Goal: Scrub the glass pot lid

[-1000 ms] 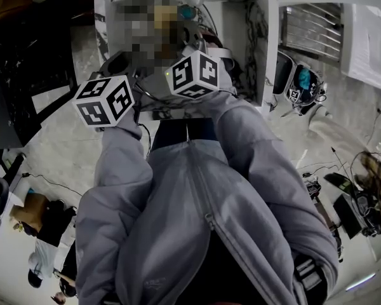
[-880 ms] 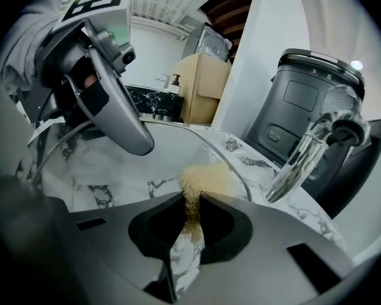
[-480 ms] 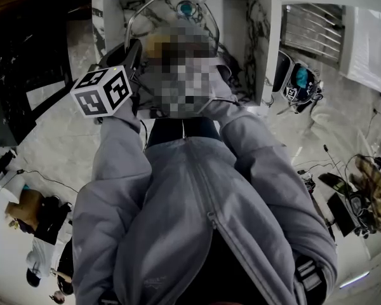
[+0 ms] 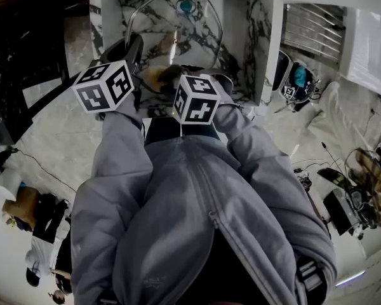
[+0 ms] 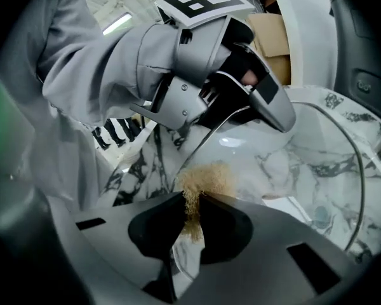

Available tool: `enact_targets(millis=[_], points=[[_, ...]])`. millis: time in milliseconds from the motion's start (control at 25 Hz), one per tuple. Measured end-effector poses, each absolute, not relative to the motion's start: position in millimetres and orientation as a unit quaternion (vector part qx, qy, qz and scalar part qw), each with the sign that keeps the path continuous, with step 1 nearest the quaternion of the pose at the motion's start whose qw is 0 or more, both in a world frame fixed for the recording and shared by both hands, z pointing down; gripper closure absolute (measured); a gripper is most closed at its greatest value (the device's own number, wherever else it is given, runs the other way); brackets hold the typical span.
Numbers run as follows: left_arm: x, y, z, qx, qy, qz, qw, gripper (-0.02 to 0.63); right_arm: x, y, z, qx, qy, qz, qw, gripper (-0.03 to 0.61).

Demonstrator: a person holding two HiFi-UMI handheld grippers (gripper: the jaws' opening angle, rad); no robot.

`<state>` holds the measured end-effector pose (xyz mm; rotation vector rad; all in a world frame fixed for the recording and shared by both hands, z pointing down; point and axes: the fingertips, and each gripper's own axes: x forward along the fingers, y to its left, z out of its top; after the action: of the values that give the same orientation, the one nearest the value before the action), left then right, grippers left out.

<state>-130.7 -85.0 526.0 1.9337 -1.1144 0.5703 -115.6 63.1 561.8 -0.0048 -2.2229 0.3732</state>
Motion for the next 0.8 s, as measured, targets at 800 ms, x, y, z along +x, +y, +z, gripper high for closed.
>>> enact_targets(millis=[800], points=[[-119,-83,507,0.787,-0.419,0.238,0.385,0.573,3,-104,534,0.289,-0.876,0.105,0.373,0.525]])
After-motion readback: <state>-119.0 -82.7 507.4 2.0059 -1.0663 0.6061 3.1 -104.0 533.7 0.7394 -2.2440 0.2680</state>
